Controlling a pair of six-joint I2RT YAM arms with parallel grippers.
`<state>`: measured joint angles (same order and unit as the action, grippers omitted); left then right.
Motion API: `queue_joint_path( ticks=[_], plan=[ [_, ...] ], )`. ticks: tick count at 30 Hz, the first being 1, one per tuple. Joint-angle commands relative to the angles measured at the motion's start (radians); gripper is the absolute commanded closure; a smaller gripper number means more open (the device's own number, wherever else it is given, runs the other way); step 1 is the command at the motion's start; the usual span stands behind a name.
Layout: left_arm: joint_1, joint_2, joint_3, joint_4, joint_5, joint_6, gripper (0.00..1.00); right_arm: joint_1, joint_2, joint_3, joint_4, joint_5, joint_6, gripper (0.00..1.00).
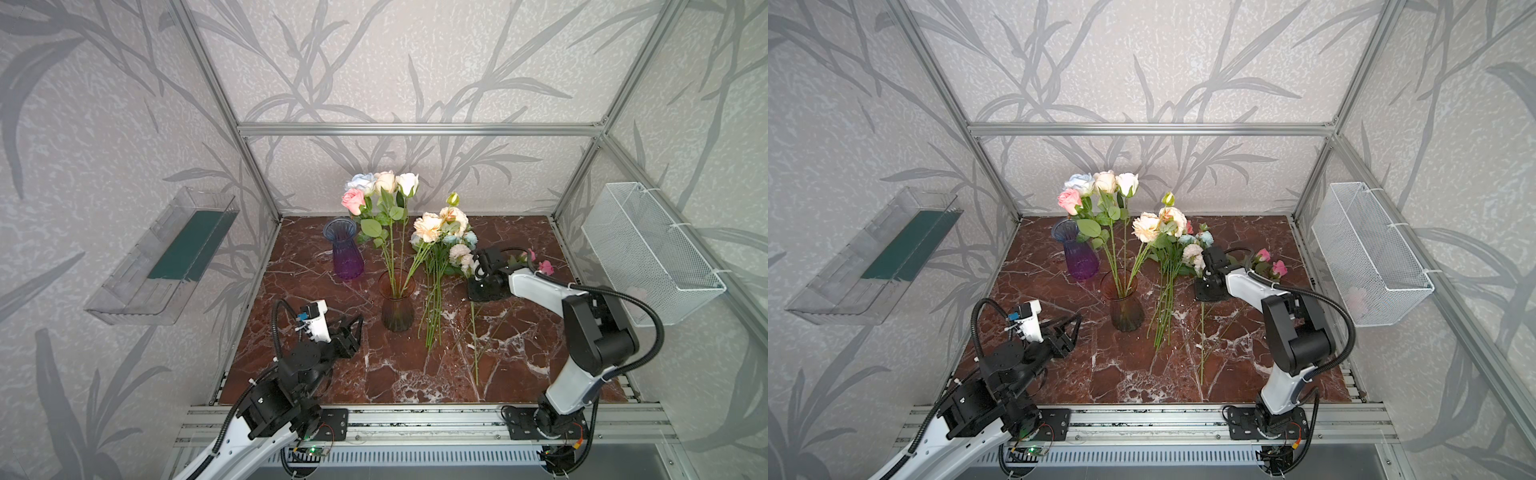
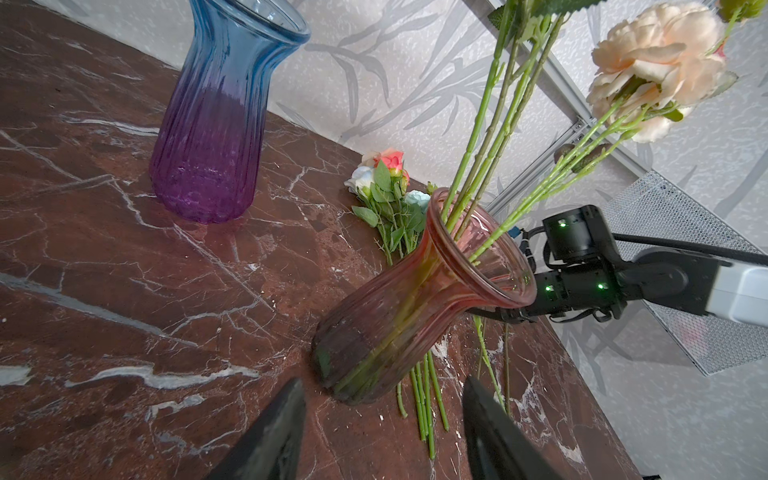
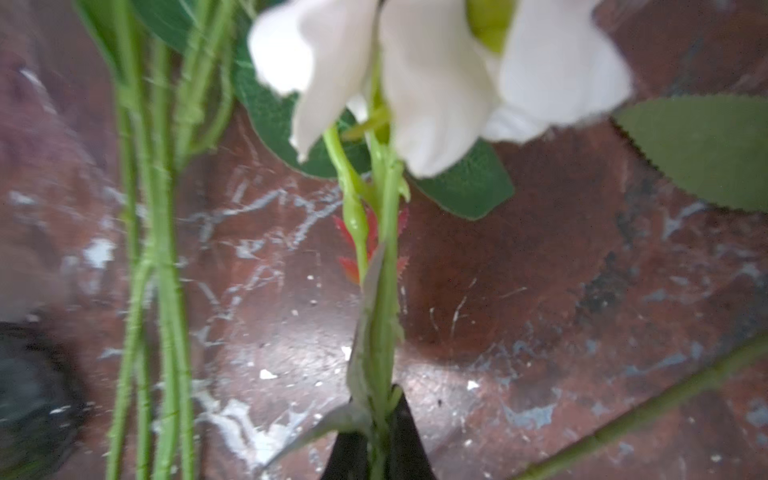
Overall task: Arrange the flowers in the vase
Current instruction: 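Grasp a pale pink rose stem with the right gripper and lift, then carry the pale pink rose upright toward the pink vase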
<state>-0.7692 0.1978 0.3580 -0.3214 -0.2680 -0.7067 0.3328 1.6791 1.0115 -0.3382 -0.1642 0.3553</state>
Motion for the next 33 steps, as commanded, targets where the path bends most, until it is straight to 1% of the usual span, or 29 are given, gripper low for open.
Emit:
queue_joint_path(
  ticks=[1,2,6,9,16,19,22,26,33],
  plan=[
    [0.002,0.000,0.019,0.000,-0.022,0.010,0.39,-0.003,-0.142,-0.075,0.235,-0.102,0.096,0.94],
    [0.002,0.001,0.019,0.000,-0.022,0.010,0.39,-0.002,-0.181,-0.111,0.298,-0.096,0.117,0.94],
    [0.002,0.000,0.020,0.002,-0.019,0.008,0.38,-0.003,-0.301,-0.213,0.457,-0.078,0.176,0.95],
    [0.001,0.003,0.023,0.009,-0.022,0.012,0.39,0.000,-0.392,-0.253,0.521,-0.071,0.197,0.95],
    [0.001,0.003,0.022,0.015,-0.028,-0.003,0.39,0.013,-0.574,-0.324,0.597,-0.016,0.207,0.94],
    [0.002,0.003,0.025,0.019,-0.032,-0.008,0.39,0.036,-0.654,-0.341,0.617,0.017,0.195,0.94],
    [0.002,0.004,0.031,0.015,-0.044,-0.011,0.39,0.072,-0.739,-0.352,0.627,0.076,0.167,0.94],
    [0.002,-0.001,0.029,0.014,-0.051,-0.016,0.39,0.130,-0.834,-0.330,0.609,0.146,0.101,0.94],
    [0.002,-0.001,0.009,0.025,-0.094,-0.025,0.39,0.198,-0.911,-0.276,0.596,0.193,0.027,0.94]
  ],
)
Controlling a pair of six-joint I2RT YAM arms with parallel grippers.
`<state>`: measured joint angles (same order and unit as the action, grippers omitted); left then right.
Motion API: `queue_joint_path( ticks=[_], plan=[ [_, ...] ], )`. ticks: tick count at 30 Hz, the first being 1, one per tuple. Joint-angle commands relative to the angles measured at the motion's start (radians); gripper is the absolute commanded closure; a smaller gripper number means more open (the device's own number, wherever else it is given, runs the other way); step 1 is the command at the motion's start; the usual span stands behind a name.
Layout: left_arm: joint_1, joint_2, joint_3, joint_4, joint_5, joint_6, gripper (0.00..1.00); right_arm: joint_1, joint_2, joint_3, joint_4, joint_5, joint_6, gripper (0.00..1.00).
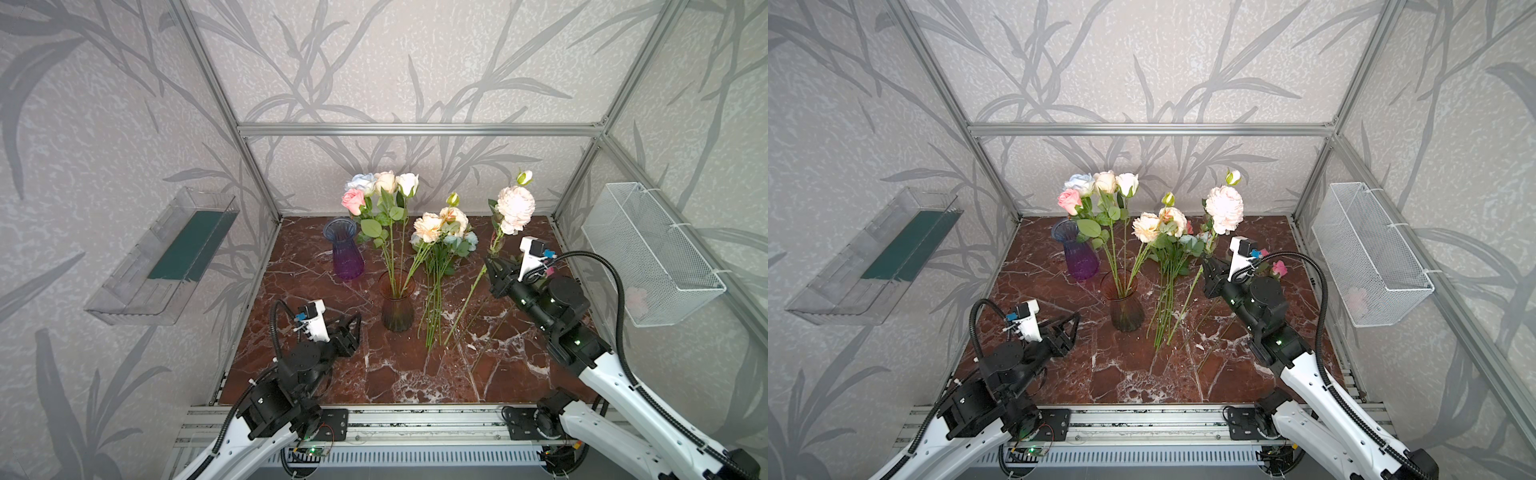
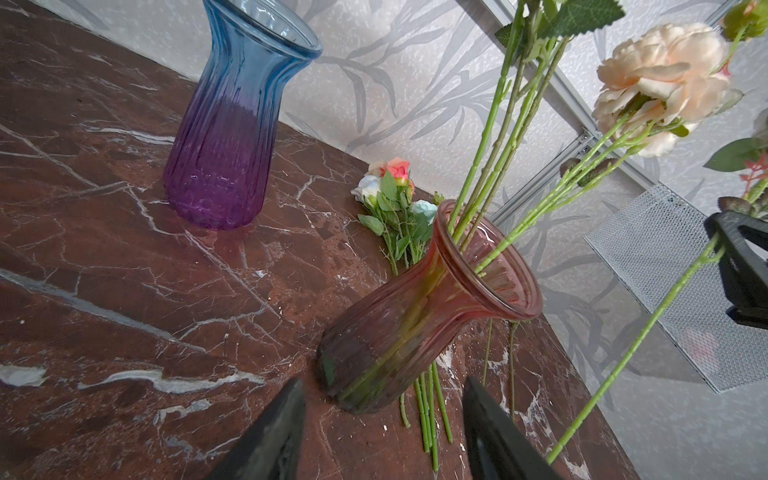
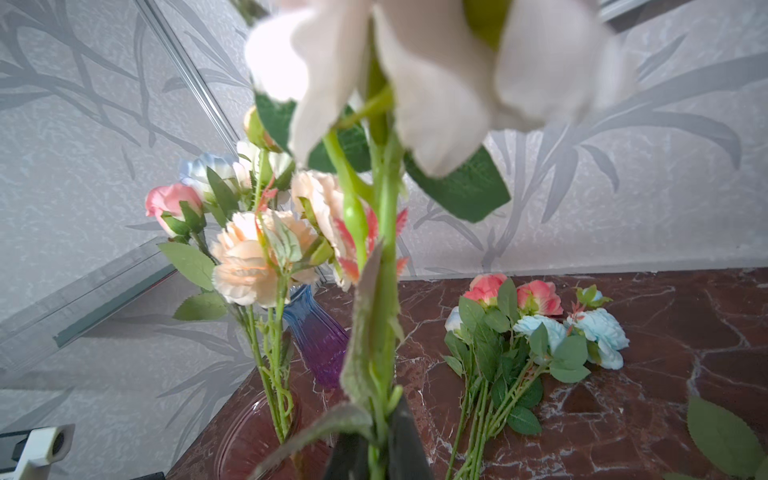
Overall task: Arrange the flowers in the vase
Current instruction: 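Carry the pale pink rose upright toward the pink vase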
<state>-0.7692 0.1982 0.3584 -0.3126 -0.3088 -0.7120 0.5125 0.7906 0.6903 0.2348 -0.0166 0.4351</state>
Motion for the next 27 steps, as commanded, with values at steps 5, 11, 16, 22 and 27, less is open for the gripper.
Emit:
queue_joint_path(
  ticks=[5,11,16,22,27],
  plan=[
    [0.002,-0.009,0.003,0.024,-0.064,-0.019,0.38,0.054,-0.022,0.109,0.026,0.049,-0.090,0.94],
    [0.002,-0.031,-0.002,0.007,-0.092,-0.045,0.38,0.152,0.051,0.243,0.038,0.054,-0.175,0.94],
    [0.002,-0.062,-0.010,0.010,-0.085,-0.062,0.39,0.251,0.155,0.371,0.062,0.060,-0.257,0.94],
    [0.002,-0.088,-0.010,-0.001,-0.093,-0.059,0.38,0.315,0.296,0.505,0.108,0.057,-0.314,0.94],
    [0.002,-0.115,-0.016,0.010,-0.096,-0.055,0.39,0.334,0.402,0.613,0.135,0.047,-0.336,0.94]
  ],
)
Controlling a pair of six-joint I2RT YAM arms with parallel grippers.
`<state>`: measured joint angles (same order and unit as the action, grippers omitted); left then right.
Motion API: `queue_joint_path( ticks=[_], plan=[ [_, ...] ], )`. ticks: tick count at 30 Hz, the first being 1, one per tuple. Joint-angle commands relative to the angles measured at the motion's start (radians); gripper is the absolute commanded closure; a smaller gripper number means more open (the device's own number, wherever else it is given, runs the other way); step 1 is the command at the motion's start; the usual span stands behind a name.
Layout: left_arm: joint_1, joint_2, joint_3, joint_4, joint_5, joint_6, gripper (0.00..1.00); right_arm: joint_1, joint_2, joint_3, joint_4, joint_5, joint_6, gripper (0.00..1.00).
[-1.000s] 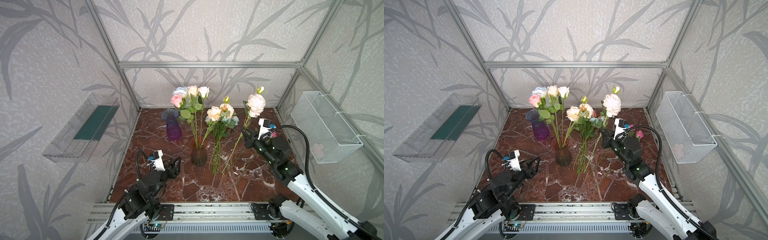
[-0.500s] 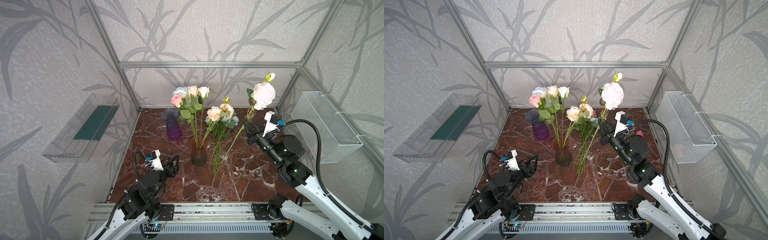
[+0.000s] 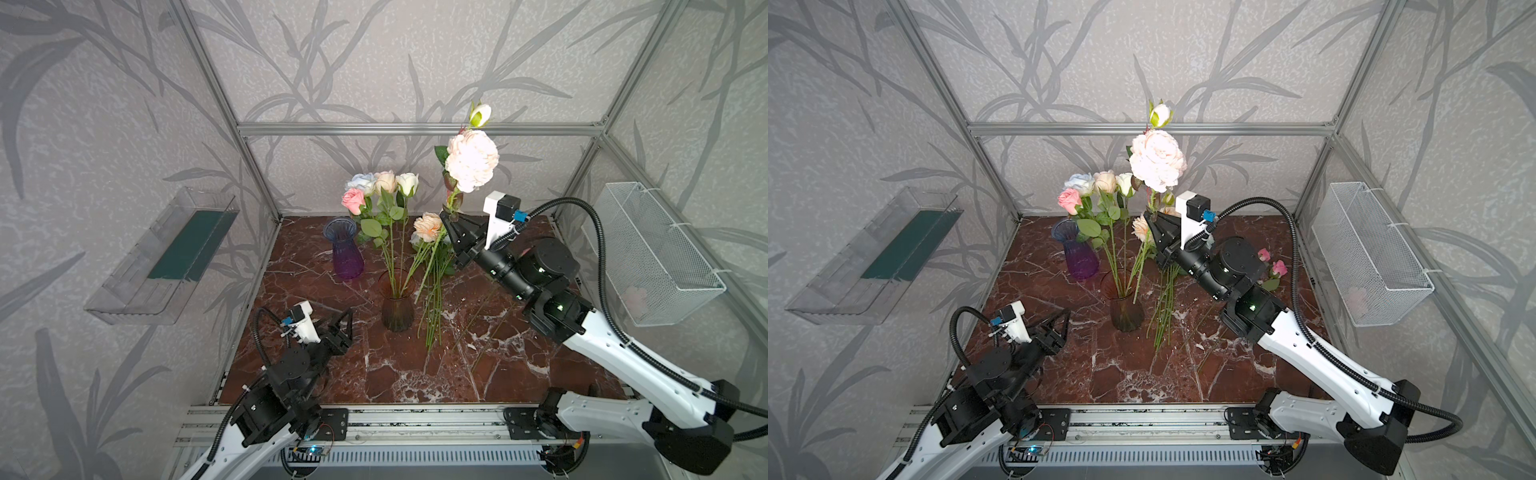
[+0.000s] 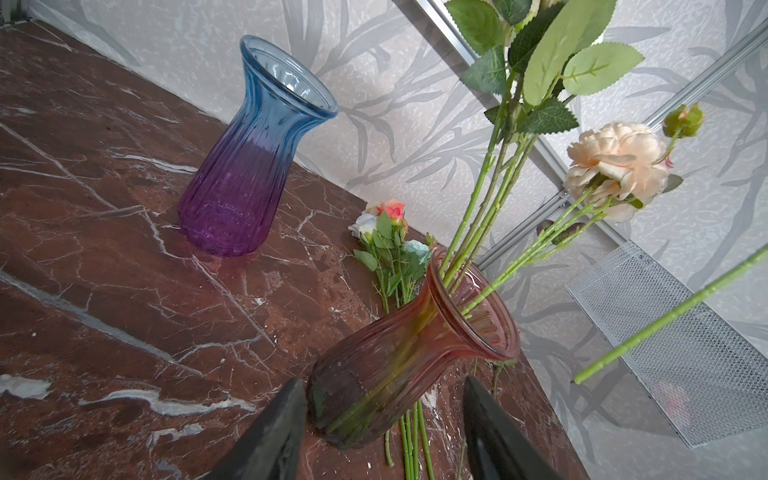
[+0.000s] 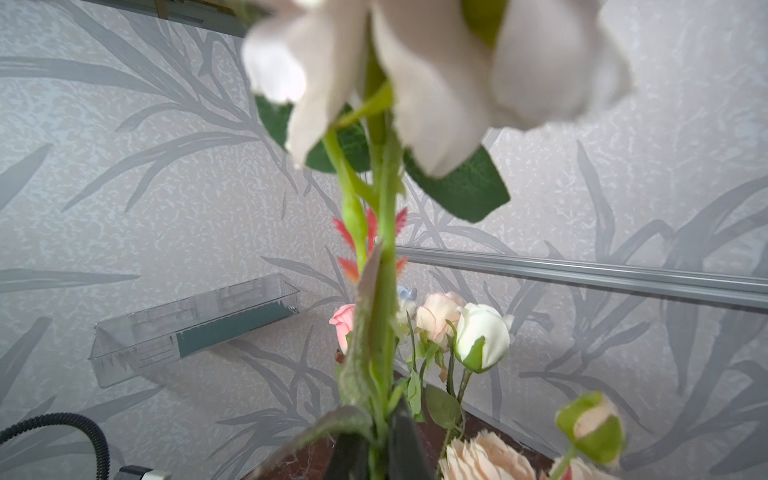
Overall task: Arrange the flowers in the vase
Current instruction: 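Carry the pale pink rose upright toward the pink vase, then lower the pale pink rose stem into the pink vase and open the right gripper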
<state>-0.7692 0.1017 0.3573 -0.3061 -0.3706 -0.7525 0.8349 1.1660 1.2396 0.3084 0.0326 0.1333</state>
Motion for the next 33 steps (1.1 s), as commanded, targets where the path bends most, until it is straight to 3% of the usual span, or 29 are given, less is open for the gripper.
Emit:
queue_joint_path(
  ticks=[1,10,25,33],
  plan=[
    [0.002,-0.020,-0.015,0.002,-0.034,-0.015,0.39,0.013,0.044,0.088,0.043,0.004,-0.040,0.94],
    [0.001,-0.020,-0.023,0.021,-0.029,-0.008,0.38,0.015,0.199,0.198,-0.003,0.012,-0.095,0.94],
    [0.002,-0.021,-0.046,0.044,-0.033,-0.008,0.38,0.016,0.238,-0.033,0.022,0.015,-0.017,0.94],
    [0.001,-0.022,-0.051,0.050,-0.033,-0.007,0.38,0.026,0.276,-0.043,0.002,-0.013,0.005,0.88]
  ],
)
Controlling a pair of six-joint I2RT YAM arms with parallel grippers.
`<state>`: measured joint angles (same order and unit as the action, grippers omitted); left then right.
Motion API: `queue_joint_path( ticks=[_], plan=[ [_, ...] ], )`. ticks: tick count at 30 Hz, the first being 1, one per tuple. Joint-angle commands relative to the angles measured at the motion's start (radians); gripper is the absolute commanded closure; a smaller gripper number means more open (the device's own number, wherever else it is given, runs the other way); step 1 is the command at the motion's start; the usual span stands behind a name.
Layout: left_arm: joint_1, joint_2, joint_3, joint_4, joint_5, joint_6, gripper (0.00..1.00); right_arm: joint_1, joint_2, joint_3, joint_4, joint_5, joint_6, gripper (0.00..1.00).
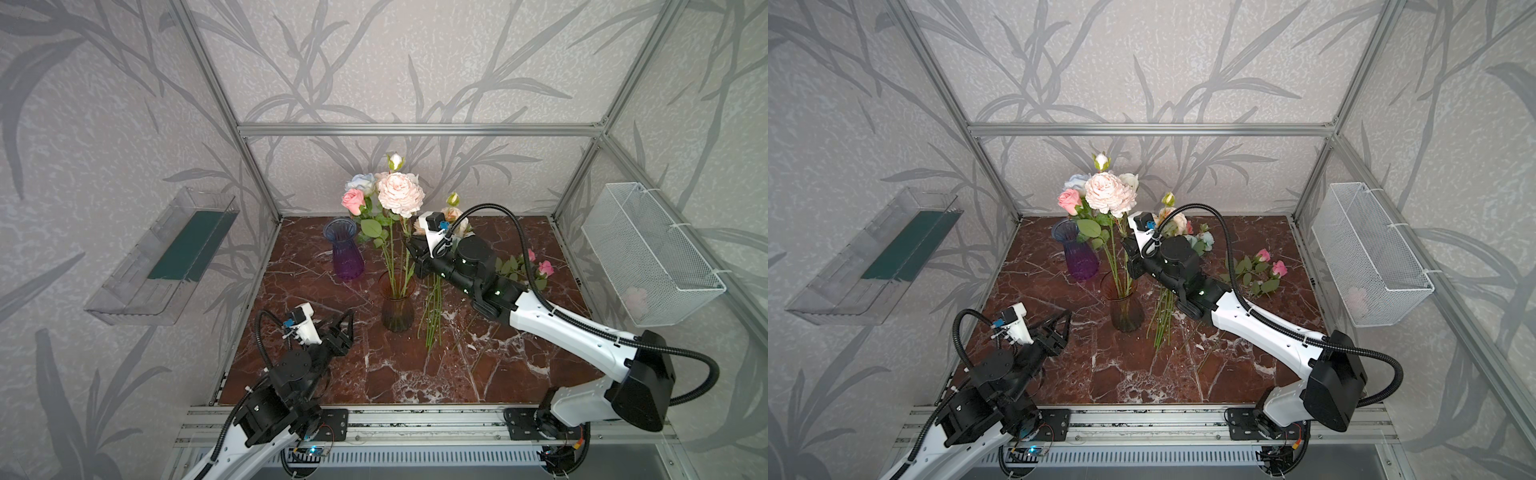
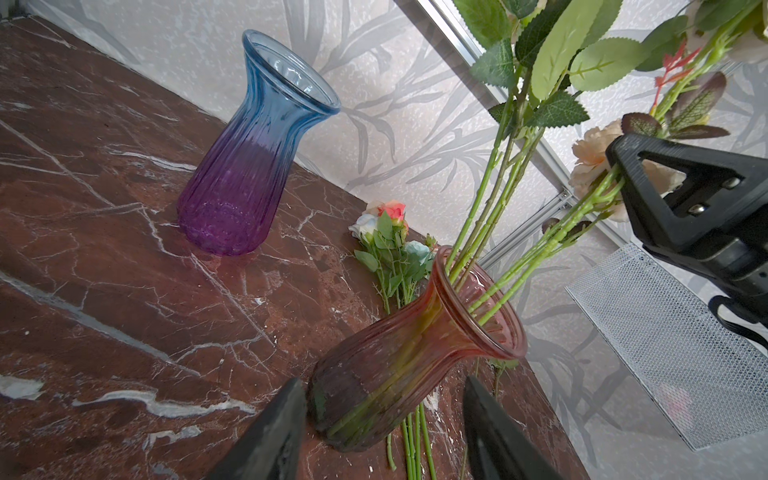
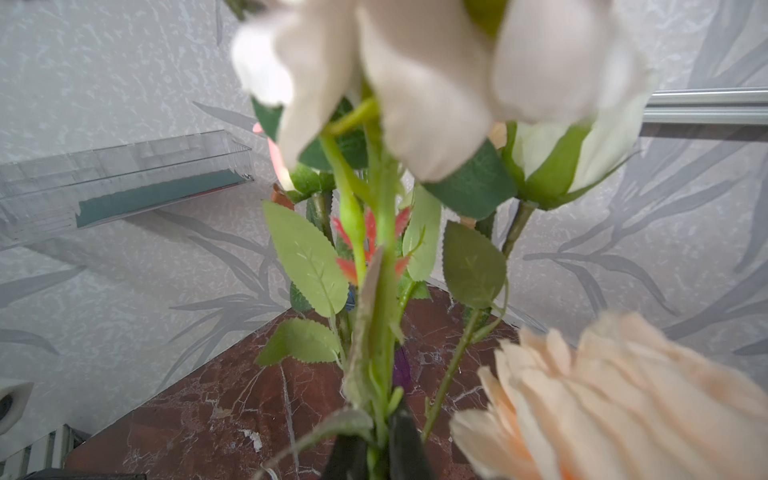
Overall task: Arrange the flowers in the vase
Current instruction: 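Lower the pale pink rose stem into the pink vase and open the right gripper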
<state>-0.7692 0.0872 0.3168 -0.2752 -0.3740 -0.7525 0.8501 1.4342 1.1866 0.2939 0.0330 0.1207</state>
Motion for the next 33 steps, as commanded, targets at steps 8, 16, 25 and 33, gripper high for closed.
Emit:
queue_joint_path(
  ticks=[8,16,25,33],
  plan=[
    [0.002,-0.006,-0.011,0.021,-0.027,-0.007,0.38,0.033,-0.017,-0.019,-0.009,0.028,0.049,0.60],
    [0.001,0.041,-0.019,0.078,-0.005,0.018,0.37,0.050,-0.106,-0.040,-0.067,0.110,0.057,0.49],
    [0.002,0.186,-0.008,0.114,0.078,0.049,0.31,0.088,-0.262,-0.070,-0.160,0.102,0.073,0.49],
    [0.001,0.275,-0.044,0.167,0.139,0.073,0.20,0.089,-0.399,-0.130,-0.262,0.160,0.082,0.48]
  ],
)
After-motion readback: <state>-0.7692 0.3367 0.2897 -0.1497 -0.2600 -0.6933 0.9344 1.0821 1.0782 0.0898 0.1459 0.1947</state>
